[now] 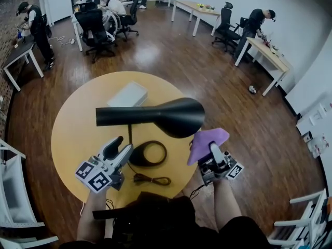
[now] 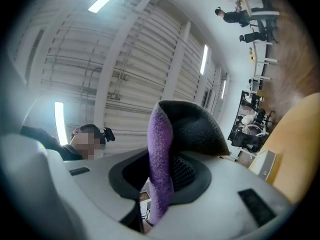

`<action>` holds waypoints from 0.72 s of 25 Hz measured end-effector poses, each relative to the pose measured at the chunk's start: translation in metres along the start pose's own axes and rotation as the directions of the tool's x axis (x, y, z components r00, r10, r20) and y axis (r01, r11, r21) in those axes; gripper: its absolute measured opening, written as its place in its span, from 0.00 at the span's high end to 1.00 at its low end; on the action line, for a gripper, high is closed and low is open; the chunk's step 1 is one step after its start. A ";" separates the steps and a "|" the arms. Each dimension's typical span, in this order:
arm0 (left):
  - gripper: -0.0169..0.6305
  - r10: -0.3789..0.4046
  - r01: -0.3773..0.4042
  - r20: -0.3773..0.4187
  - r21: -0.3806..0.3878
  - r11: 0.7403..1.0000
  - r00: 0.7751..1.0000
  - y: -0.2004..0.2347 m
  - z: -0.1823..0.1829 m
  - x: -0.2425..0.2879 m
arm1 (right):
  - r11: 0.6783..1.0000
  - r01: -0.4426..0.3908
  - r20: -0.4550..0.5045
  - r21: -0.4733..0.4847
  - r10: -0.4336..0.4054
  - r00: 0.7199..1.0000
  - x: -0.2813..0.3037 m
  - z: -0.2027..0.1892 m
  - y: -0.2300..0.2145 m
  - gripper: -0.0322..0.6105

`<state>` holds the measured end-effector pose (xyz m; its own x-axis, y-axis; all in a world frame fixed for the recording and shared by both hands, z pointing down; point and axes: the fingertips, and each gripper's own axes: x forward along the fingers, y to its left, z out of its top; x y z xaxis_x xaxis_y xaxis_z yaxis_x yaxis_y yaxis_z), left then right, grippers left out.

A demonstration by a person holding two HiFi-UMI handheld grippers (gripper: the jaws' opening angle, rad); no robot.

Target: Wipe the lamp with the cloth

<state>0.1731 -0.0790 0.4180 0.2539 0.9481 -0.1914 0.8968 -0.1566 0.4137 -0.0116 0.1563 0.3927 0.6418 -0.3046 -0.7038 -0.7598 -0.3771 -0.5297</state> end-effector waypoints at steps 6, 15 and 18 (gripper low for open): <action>0.63 0.050 -0.050 0.006 -0.007 0.999 0.999 0.005 -0.001 -0.022 | 0.979 0.196 -0.039 -0.063 -0.198 0.979 -0.020 0.003 -0.020 0.81; 0.63 0.152 -0.152 -0.008 -0.021 0.988 0.988 0.015 -0.021 -0.053 | 0.588 0.705 -0.409 -0.396 -0.800 0.438 -0.099 -0.072 -0.125 0.80; 0.63 0.175 -0.175 -0.025 -0.020 0.984 0.984 0.015 -0.031 -0.059 | 0.565 0.593 -0.516 -0.573 -0.812 0.274 -0.110 -0.103 -0.134 0.80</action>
<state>0.1605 -0.1282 0.4633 0.3976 0.9127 -0.0941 0.8309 -0.3146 0.4590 0.0303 0.1496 0.5895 0.8464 -0.2286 0.4811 0.0113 -0.8953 -0.4453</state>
